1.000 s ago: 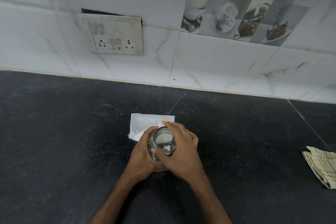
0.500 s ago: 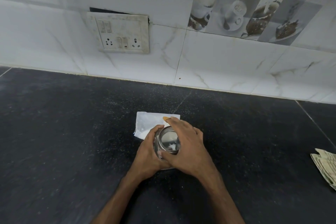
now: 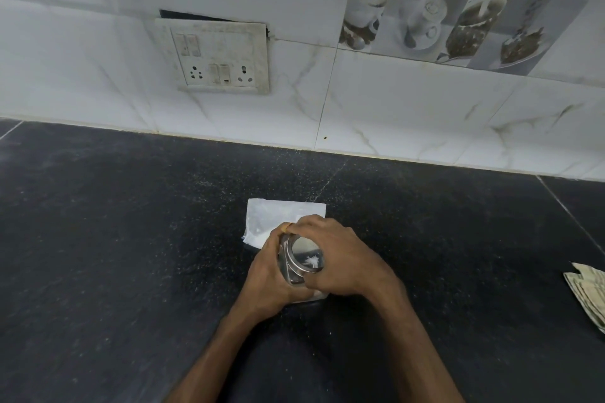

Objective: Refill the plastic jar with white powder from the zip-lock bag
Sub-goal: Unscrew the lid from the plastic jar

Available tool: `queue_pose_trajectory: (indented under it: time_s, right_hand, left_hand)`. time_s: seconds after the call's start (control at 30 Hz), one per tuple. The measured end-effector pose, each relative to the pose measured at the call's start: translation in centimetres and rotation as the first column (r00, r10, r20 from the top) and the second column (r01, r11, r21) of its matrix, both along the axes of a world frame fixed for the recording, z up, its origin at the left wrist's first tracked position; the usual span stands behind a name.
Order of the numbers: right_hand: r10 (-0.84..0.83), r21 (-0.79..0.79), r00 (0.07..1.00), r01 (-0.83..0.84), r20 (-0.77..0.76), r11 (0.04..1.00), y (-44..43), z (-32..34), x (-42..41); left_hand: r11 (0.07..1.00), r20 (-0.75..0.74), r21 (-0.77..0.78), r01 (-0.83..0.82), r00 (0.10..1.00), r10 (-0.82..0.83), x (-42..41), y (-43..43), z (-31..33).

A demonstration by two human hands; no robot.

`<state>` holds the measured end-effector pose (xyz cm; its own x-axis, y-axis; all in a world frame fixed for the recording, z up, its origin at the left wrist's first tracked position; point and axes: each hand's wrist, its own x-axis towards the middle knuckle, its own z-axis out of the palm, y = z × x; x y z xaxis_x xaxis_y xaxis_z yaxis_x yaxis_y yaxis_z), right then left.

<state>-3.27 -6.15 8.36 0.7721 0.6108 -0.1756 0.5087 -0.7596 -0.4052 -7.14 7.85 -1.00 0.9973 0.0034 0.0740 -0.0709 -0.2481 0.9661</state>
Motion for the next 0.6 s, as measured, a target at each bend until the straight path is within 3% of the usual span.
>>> queue_pose_trajectory:
  time_s: [0.1,0.2,0.27,0.33,0.4,0.47,0.53,0.6]
  right_hand:
    - [0.109,-0.127,0.994,-0.105,0.024,0.986,0.6,1.0,1.3]
    - [0.161,-0.128,0.982,-0.149,0.094,0.981,0.6,1.8,1.5]
    - [0.103,-0.040,0.980,-0.097,0.169,0.994,-0.4,2.2,1.3]
    - [-0.069,0.169,0.976,0.034,0.204,0.985,-2.1,2.1,0.8]
    - [-0.280,0.451,0.946,0.181,0.164,0.874,-4.0,0.8,0.1]
    - [-0.452,0.643,0.889,0.307,0.069,0.702,-5.9,-1.8,-0.4]
    - [-0.513,0.708,0.853,0.420,-0.094,0.568,-7.4,-4.7,-1.0]
    - [-0.528,0.708,0.838,0.456,-0.138,0.539,-8.4,-7.1,-1.6]
  left_hand:
    - [1.000,-0.018,0.025,0.007,1.000,-0.007,-0.1,0.0,0.2]
    - [0.999,-0.038,0.033,0.004,0.999,-0.002,0.0,0.1,0.2]
    - [1.000,-0.044,0.025,0.009,0.999,-0.007,0.0,0.2,0.0]
    - [0.999,-0.042,0.035,0.005,0.999,-0.003,0.1,0.2,-0.2]
    - [0.999,-0.038,0.041,0.000,0.999,0.001,0.1,0.2,-0.5]
    - [0.999,-0.037,0.044,0.002,0.999,-0.001,0.2,0.1,-0.5]
    - [0.999,-0.044,0.050,0.001,0.999,0.001,0.2,0.1,-0.5]
    - [0.999,-0.047,0.049,0.000,0.999,0.003,0.2,0.1,-0.6]
